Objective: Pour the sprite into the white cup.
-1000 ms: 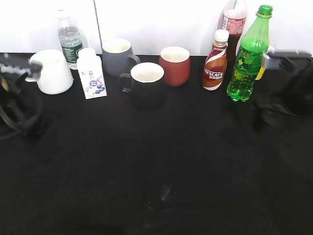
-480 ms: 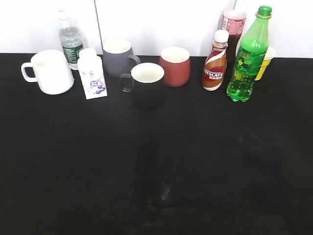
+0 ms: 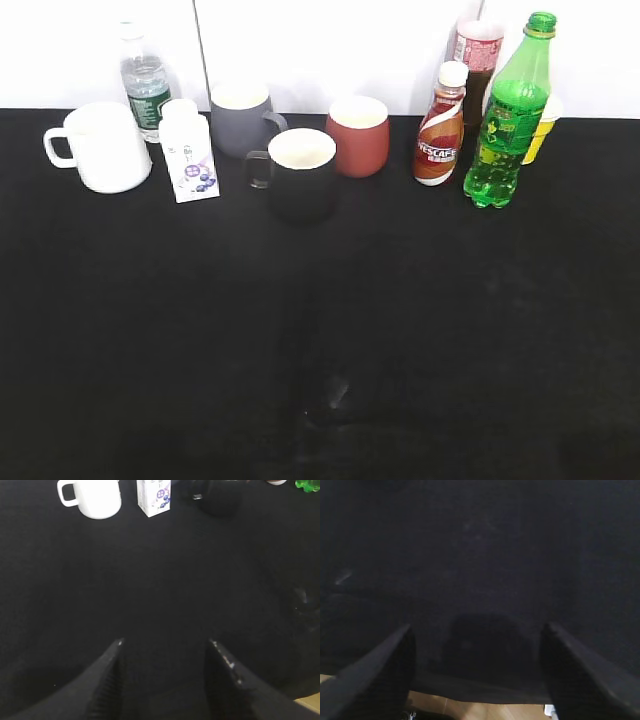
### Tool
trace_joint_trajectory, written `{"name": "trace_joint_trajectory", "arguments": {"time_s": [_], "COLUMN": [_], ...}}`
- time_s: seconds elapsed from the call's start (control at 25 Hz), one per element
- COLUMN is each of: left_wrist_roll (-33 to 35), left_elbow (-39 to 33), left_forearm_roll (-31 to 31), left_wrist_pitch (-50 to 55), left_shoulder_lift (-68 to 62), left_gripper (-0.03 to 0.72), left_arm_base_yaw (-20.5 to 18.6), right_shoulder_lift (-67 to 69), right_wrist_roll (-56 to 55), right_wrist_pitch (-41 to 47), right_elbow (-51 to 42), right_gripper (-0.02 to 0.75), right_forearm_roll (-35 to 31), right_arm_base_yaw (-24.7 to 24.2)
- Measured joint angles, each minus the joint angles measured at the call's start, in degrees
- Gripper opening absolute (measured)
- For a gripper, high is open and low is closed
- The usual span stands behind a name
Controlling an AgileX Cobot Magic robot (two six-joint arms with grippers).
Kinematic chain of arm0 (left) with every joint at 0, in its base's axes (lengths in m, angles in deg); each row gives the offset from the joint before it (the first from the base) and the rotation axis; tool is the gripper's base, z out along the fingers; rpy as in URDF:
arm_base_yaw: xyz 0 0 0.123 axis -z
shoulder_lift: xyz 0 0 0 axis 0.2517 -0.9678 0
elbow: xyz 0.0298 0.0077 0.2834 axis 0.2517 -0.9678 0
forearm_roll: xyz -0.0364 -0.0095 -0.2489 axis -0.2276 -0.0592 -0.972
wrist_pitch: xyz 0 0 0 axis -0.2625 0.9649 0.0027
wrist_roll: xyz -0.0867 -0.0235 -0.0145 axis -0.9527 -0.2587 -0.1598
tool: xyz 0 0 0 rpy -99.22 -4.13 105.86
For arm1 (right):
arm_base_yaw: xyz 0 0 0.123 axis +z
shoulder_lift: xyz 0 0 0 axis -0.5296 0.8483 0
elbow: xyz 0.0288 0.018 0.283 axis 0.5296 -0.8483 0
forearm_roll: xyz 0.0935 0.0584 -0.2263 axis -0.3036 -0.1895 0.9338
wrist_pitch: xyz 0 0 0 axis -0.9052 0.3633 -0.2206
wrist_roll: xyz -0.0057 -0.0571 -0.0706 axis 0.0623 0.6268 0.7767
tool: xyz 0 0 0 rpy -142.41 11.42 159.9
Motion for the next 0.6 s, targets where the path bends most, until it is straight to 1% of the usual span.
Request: {"name": "trace_joint_trajectory", "arguments": {"time_s": [0.16,0.28,0.44,0.48,0.52,0.6], "left_wrist_roll": [0.0,0.0,0.0,0.0,0.0,0.0], "left_elbow": [0.0,0.0,0.0,0.0,0.0,-0.1], "left_forearm_roll": [0.0,0.0,0.0,0.0,0.0,0.0], "left_wrist_pitch": [0.0,0.0,0.0,0.0,0.0,-0.1], "left_shoulder_lift": [0.0,0.0,0.0,0.2,1.2,4.9], "left_gripper": [0.386,0.383,0.309,0.287,0.261,0.233], "left_arm_base_yaw": [0.0,0.0,0.0,-0.6,-2.6,-8.7], "right_shoulder_lift": [0.0,0.0,0.0,-0.1,-0.7,-3.1], "right_wrist_roll": [0.0,0.0,0.0,0.0,0.0,0.0], "right_wrist_pitch": [0.0,-0.1,-0.1,-0.1,-0.1,-0.1], "right_elbow": [0.0,0.0,0.0,0.0,0.0,0.0], "right_gripper": [0.538,0.533,0.531,0.531,0.531,0.531], "right_forearm_roll": [-0.1,-0.1,-0.2,-0.2,-0.3,-0.3], "right_arm_base_yaw": [0.0,0.0,0.0,0.0,-0.7,-6.4]}}
